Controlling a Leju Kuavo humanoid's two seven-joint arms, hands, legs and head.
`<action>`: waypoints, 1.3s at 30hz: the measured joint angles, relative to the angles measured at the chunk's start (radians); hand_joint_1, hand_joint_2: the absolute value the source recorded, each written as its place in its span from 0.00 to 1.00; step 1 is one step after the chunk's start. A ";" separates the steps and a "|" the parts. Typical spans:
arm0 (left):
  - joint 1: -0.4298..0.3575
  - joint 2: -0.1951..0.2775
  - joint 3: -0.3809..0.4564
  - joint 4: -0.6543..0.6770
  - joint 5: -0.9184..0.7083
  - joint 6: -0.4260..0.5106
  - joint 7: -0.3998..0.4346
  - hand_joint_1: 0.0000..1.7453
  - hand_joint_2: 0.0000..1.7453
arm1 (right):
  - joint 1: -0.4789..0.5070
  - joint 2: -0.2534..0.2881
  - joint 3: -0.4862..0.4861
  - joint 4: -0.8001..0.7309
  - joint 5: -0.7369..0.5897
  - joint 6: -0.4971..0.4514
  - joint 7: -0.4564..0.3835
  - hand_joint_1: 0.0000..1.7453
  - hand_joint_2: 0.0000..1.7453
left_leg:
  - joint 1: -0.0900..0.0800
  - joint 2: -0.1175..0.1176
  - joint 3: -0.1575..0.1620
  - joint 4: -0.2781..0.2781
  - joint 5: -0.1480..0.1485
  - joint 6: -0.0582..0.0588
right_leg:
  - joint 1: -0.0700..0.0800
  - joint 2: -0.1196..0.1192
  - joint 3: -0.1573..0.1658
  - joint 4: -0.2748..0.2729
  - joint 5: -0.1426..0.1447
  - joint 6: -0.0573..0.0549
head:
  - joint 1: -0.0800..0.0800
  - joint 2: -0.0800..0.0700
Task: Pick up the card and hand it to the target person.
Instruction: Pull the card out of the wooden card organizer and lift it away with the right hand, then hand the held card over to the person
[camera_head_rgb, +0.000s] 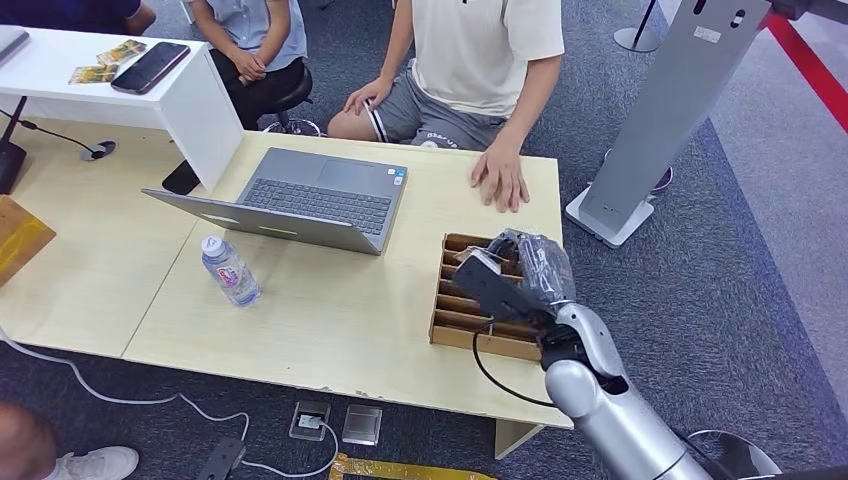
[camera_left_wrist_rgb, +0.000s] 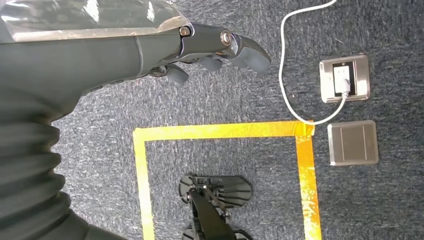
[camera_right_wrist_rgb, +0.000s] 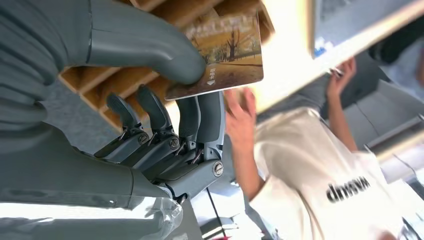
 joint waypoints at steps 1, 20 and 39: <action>0.000 0.001 0.000 0.000 0.000 0.000 -0.001 0.00 1.00 | -0.004 -0.006 -0.007 -0.014 -0.017 -0.009 -0.008 0.86 1.00 | 0.000 0.000 0.000 0.000 0.000 0.000 | 0.000 0.000 0.000 0.000 0.000 0.000 | 0.000 0.000; -0.007 0.000 0.000 0.000 -0.002 0.000 -0.008 0.00 1.00 | -0.062 -0.012 -0.028 -0.046 0.181 -0.277 -0.132 0.86 1.00 | 0.000 0.000 -0.001 0.000 0.000 0.000 | 0.000 0.000 0.000 0.000 0.000 0.000 | 0.000 0.000; -0.024 -0.007 -0.025 0.000 -0.014 0.000 -0.005 0.00 0.25 | -0.042 0.124 -0.179 0.208 0.453 -0.426 -0.331 0.00 1.00 | 0.000 0.000 0.000 0.000 0.000 0.000 | 0.000 0.000 0.000 0.000 0.000 0.000 | 0.000 0.000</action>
